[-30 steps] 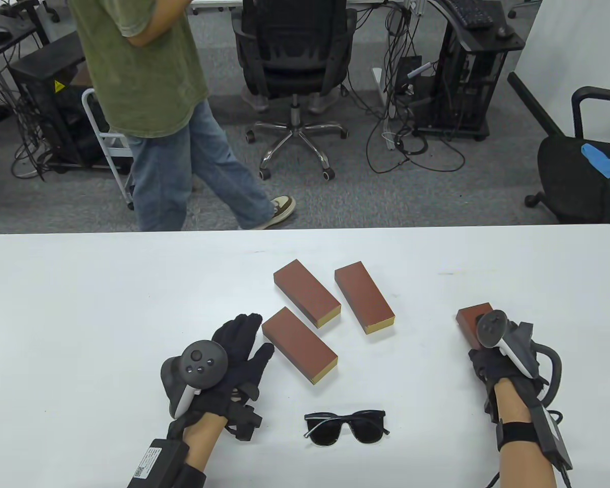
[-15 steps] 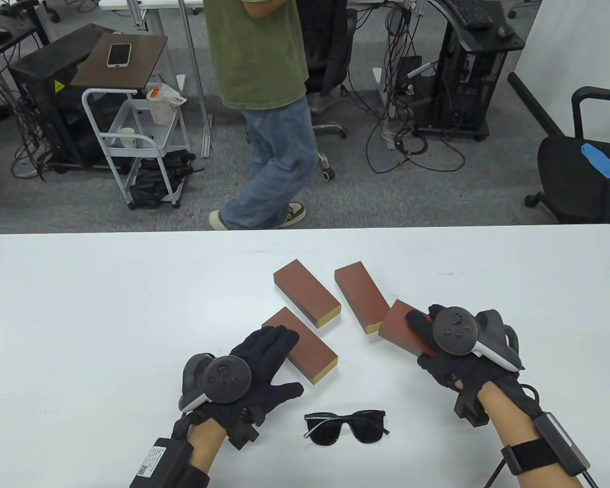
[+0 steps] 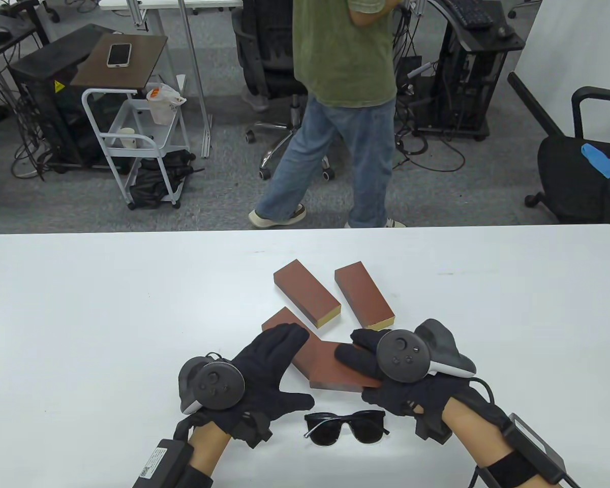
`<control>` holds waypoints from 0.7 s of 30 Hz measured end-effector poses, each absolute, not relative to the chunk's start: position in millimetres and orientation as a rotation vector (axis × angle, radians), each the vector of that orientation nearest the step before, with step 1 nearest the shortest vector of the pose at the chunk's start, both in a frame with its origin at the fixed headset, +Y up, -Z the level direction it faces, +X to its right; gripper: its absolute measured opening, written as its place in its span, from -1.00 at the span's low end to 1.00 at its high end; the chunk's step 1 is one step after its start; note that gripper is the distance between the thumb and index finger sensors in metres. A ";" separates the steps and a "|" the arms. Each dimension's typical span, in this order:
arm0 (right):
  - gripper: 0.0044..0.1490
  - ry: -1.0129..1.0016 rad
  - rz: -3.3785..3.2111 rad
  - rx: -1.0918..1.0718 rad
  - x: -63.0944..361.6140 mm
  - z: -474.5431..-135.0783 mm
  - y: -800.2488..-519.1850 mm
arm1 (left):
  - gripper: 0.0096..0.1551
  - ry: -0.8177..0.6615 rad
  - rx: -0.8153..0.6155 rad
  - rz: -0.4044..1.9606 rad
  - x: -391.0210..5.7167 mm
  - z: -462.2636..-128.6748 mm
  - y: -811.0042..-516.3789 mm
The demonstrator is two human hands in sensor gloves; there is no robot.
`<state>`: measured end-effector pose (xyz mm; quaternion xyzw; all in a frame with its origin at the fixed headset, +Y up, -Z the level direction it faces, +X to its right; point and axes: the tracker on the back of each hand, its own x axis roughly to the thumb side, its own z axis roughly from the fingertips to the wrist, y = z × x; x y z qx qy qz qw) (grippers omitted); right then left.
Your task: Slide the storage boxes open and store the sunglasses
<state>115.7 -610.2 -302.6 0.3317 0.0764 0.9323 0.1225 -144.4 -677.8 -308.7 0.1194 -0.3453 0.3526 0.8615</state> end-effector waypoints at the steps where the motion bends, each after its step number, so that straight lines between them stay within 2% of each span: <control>1: -0.04 0.238 2.716 0.987 110.8 -302.1 -610.5 | 0.28 -0.732 0.227 0.746 -143.8 -309.4 -678.1; 5: -0.02 0.287 2.688 1.005 98.0 -301.0 -613.9 | 0.29 -0.746 0.147 0.782 -142.9 -312.4 -682.4; 11: 0.02 0.235 2.676 1.028 94.8 -303.6 -617.4 | 0.16 -0.724 0.096 0.833 -144.2 -316.0 -680.4; 21: 0.18 0.091 2.616 0.881 130.6 -316.6 -643.9 | 0.12 -0.646 0.088 0.848 -156.3 -323.6 -690.5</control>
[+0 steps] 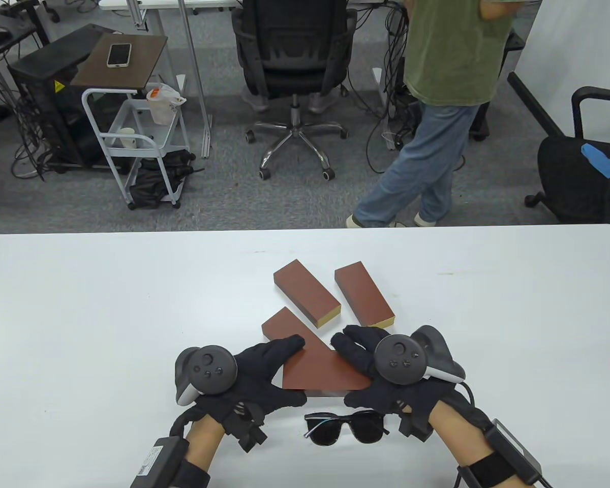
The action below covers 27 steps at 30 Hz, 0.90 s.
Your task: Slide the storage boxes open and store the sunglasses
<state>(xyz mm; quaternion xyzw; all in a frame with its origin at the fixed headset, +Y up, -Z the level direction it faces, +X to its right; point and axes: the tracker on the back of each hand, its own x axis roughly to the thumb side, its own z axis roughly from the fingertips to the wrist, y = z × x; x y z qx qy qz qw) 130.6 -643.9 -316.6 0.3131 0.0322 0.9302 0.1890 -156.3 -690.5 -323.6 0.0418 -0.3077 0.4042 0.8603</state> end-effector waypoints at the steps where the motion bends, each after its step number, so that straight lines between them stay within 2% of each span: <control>1: 0.18 0.088 2.615 0.862 135.3 -317.3 -646.0 | 0.12 -0.641 0.085 0.853 -157.5 -324.3 -691.3; 8: 0.14 0.094 2.539 0.754 154.3 -317.4 -666.5 | 0.11 -0.629 0.085 0.858 -157.7 -325.8 -695.4; 10: 0.11 -0.025 2.497 0.776 155.5 -316.2 -669.7 | 0.11 -0.624 0.056 0.873 -159.0 -326.7 -698.4; 16: 0.20 -0.118 2.432 0.770 160.1 -316.7 -676.5 | 0.12 -0.624 0.035 0.868 -162.5 -328.9 -700.6; 22: 0.27 -0.082 2.454 0.759 168.8 -314.7 -685.8 | 0.12 -0.635 -0.004 0.822 -155.9 -328.4 -706.0; 27: 0.23 -0.028 2.428 0.688 191.2 -318.0 -691.1 | 0.13 -0.606 -0.014 0.811 -163.5 -330.8 -709.0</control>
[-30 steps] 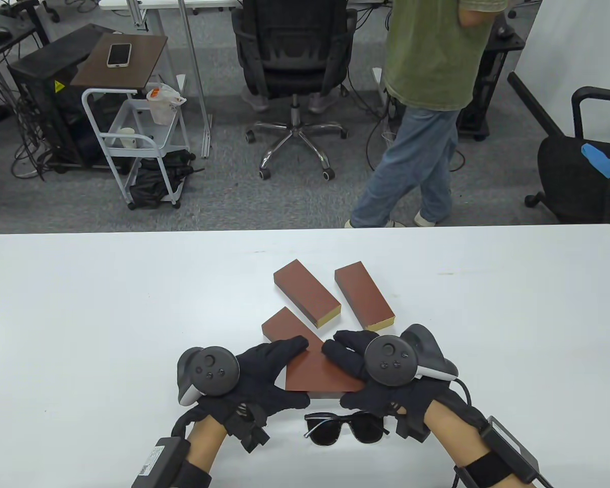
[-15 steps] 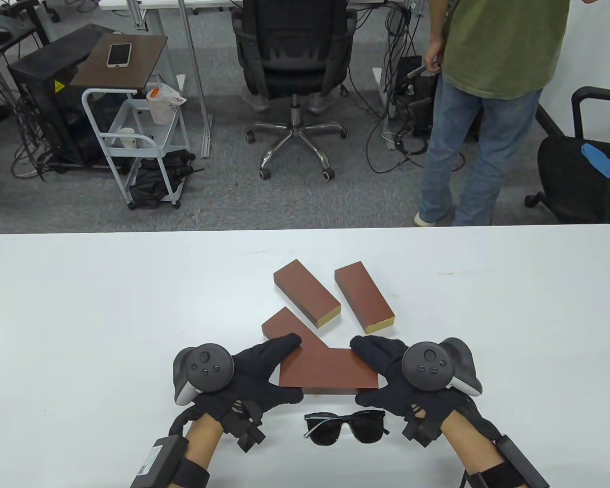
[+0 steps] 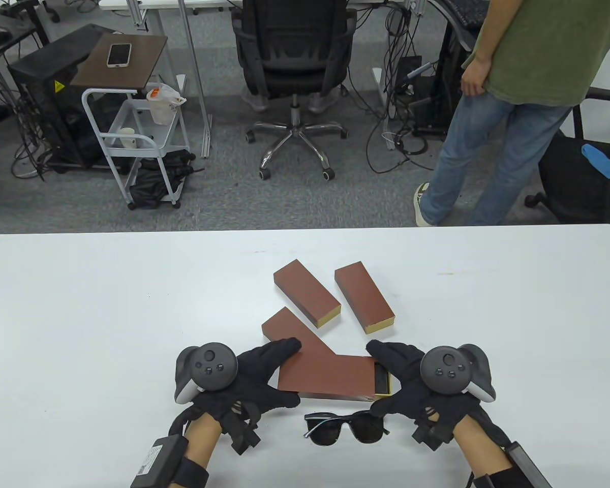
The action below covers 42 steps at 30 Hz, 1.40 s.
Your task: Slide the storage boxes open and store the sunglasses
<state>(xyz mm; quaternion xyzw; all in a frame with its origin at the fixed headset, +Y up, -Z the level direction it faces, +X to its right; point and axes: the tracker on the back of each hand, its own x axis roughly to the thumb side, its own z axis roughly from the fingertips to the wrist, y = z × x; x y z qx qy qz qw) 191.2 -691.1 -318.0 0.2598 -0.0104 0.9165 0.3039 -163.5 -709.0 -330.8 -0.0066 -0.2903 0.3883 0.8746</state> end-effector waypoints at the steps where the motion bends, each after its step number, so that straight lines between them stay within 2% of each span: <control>1: 0.21 -0.028 2.419 0.674 196.0 -318.8 -690.9 | 0.13 -0.599 -0.029 0.812 -164.9 -332.0 -709.8; 11: 0.11 -0.039 2.371 0.580 222.0 -321.5 -686.2 | 0.12 -0.562 -0.058 0.825 -172.7 -334.6 -709.5; 19: 0.07 -0.004 2.277 0.511 238.2 -326.4 -689.4 | 0.12 -0.485 -0.163 0.903 -180.4 -338.0 -715.3; 24: 0.07 -0.039 2.258 0.524 236.8 -324.7 -684.3 | 0.16 -0.423 -0.220 1.108 -183.9 -338.1 -720.8; 28: 0.07 -0.065 2.230 0.534 231.9 -322.6 -680.8 | 0.17 -0.250 -0.259 1.296 -187.5 -337.4 -729.9; 30: 0.07 -0.077 2.237 0.539 229.5 -321.4 -679.2 | 0.15 -0.195 -0.327 1.379 -188.3 -337.5 -734.8; 33: 0.07 -0.099 2.233 0.535 226.3 -319.9 -678.0 | 0.14 -0.163 -0.452 1.498 -188.6 -338.0 -743.4; 37: 0.08 -0.103 2.224 0.532 223.1 -319.2 -679.0 | 0.02 -0.194 -0.569 1.621 -185.0 -338.3 -750.6; 42: 0.09 -0.098 2.217 0.526 221.4 -319.3 -681.7 | -0.06 -0.166 -0.567 1.619 -182.6 -336.9 -753.5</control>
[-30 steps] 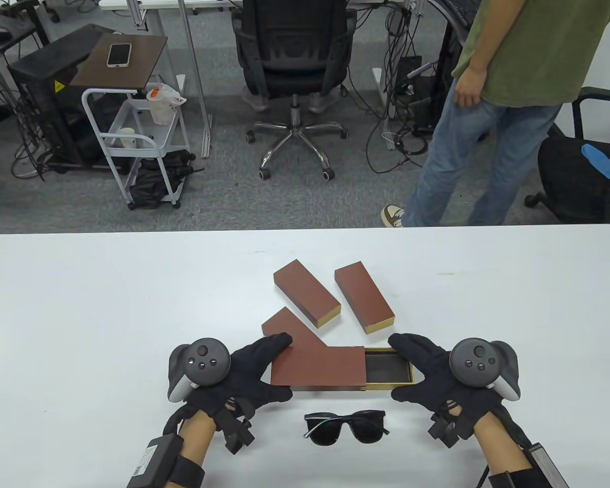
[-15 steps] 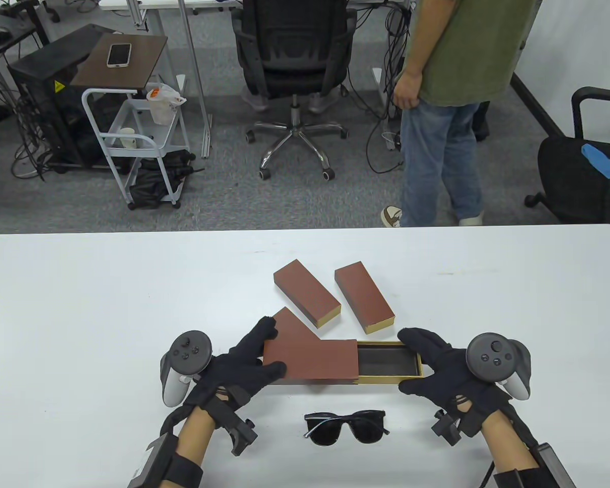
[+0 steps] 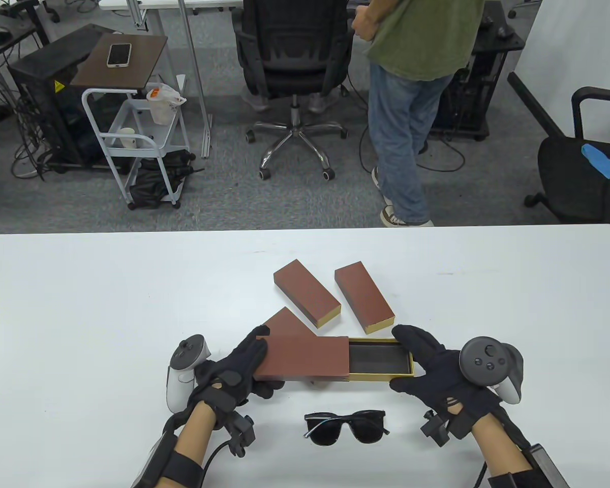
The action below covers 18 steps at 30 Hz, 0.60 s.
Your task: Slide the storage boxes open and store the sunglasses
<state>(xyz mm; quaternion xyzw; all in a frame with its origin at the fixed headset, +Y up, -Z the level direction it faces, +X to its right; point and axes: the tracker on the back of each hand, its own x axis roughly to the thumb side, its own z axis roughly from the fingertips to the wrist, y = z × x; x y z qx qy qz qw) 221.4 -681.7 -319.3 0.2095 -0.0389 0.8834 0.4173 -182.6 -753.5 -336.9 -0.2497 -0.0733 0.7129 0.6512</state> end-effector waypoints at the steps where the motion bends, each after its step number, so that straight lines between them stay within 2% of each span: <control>1: 0.10 -0.101 2.213 0.526 221.1 -319.1 -681.8 | -0.07 -0.164 -0.564 1.624 -182.4 -336.8 -753.4; 3: 0.12 -0.126 2.196 0.522 220.0 -318.5 -681.4 | -0.08 -0.149 -0.548 1.634 -183.0 -336.7 -752.2; 7: 0.33 -0.159 2.189 0.527 214.4 -316.5 -682.6 | -0.10 -0.121 -0.442 1.638 -187.8 -336.5 -747.5; 10: 0.36 -0.121 2.282 0.464 212.3 -316.2 -688.5 | -0.10 -0.099 -0.373 1.648 -194.4 -336.2 -744.2; 14: 0.24 0.052 2.566 0.450 200.1 -314.9 -702.2 | -0.11 -0.053 -0.276 1.647 -204.3 -335.7 -740.9; 16: 0.08 0.135 2.709 0.496 186.2 -312.7 -712.0 | -0.11 -0.028 -0.232 1.656 -208.9 -335.6 -740.3; 18: -0.11 0.135 2.791 0.606 169.0 -309.5 -719.8 | -0.12 -0.008 -0.199 1.664 -212.8 -335.3 -740.5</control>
